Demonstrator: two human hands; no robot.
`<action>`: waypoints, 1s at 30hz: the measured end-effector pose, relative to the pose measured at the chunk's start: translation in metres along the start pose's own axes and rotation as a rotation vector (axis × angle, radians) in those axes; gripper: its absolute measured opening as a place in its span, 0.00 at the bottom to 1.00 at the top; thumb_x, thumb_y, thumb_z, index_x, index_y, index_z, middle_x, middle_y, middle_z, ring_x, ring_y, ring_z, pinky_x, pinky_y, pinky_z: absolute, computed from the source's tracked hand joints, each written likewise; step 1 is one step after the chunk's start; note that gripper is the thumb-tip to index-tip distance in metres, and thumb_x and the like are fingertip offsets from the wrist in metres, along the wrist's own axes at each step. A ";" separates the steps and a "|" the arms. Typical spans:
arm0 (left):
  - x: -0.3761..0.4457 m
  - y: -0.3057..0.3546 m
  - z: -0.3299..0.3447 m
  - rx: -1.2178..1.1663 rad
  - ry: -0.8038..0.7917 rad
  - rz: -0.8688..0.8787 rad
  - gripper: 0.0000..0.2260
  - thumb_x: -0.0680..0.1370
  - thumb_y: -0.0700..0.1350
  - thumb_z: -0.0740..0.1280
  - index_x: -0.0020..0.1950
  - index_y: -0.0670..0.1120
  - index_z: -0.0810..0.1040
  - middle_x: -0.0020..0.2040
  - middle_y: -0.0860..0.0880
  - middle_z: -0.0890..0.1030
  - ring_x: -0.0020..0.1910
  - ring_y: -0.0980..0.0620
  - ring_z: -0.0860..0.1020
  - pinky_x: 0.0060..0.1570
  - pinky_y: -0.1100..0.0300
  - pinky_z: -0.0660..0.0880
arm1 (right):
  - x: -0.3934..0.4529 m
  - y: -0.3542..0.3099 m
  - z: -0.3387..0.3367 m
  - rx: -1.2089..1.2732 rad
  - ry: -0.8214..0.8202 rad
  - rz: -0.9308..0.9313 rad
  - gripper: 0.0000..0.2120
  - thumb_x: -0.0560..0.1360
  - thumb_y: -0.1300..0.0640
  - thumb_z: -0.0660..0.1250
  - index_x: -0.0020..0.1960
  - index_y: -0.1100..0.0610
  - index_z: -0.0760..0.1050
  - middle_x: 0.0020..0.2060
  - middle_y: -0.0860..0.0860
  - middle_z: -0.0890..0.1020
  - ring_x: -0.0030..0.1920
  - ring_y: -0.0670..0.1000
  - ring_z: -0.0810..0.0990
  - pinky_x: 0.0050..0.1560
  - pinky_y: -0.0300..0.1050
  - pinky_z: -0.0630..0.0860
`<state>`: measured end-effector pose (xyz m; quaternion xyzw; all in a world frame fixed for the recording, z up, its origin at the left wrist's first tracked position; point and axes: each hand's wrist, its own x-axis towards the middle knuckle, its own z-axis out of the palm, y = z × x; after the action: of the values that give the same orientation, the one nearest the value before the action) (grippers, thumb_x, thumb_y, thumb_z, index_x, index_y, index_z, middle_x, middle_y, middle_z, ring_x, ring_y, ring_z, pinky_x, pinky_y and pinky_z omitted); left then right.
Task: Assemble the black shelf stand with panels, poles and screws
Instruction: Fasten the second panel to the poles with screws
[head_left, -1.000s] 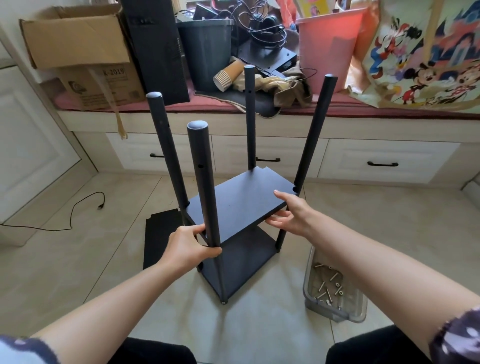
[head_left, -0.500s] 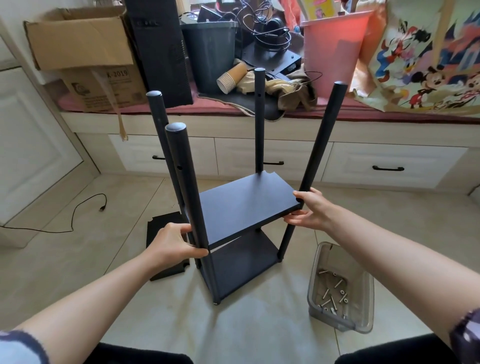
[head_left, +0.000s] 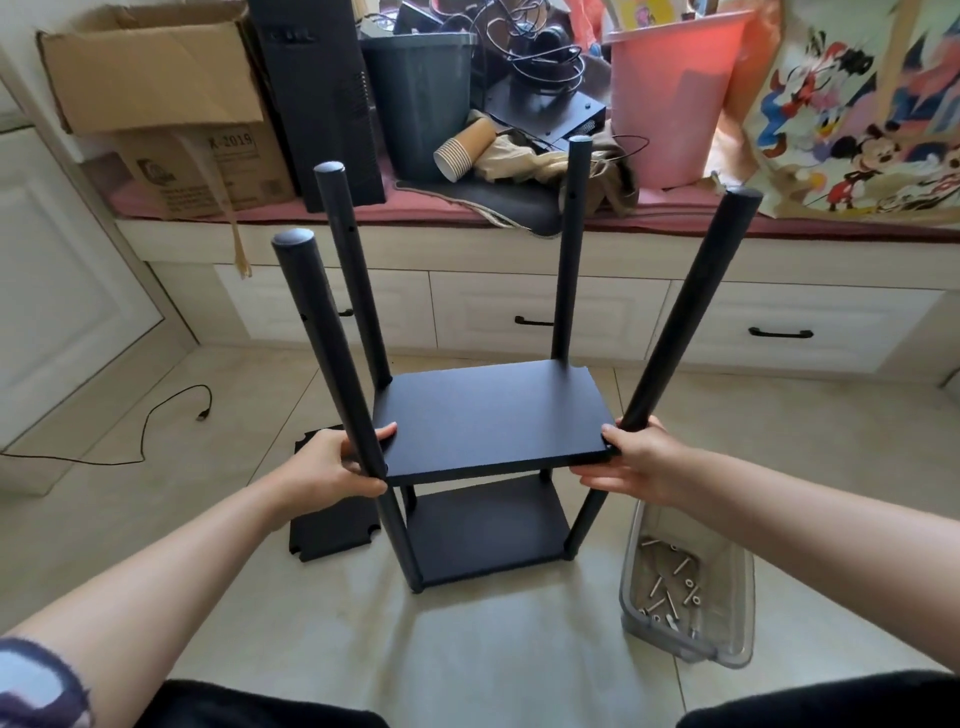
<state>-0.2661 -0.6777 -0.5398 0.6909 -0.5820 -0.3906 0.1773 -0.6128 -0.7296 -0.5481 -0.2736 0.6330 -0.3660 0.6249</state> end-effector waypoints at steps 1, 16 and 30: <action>0.001 0.001 0.000 -0.017 0.014 -0.004 0.33 0.72 0.36 0.76 0.72 0.59 0.72 0.51 0.52 0.85 0.52 0.55 0.83 0.65 0.56 0.75 | -0.003 0.003 -0.001 0.010 0.001 0.004 0.09 0.83 0.63 0.58 0.61 0.57 0.62 0.56 0.65 0.77 0.40 0.67 0.84 0.37 0.59 0.80; -0.014 0.072 0.105 -0.887 -0.154 -0.499 0.12 0.81 0.42 0.68 0.58 0.35 0.74 0.61 0.32 0.78 0.52 0.37 0.81 0.51 0.48 0.78 | -0.045 0.026 0.012 0.069 0.029 0.017 0.07 0.82 0.66 0.58 0.46 0.60 0.67 0.44 0.63 0.80 0.44 0.64 0.83 0.50 0.57 0.79; -0.002 0.111 0.183 -1.378 -0.135 -0.254 0.06 0.81 0.36 0.66 0.52 0.33 0.80 0.45 0.37 0.85 0.39 0.42 0.85 0.35 0.54 0.82 | -0.058 0.031 -0.004 -0.154 -0.126 -0.103 0.10 0.79 0.67 0.59 0.56 0.60 0.76 0.46 0.60 0.85 0.42 0.57 0.87 0.41 0.48 0.84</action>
<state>-0.4771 -0.6661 -0.5772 0.4580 -0.1264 -0.7302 0.4910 -0.6089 -0.6645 -0.5393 -0.3756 0.6038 -0.3300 0.6208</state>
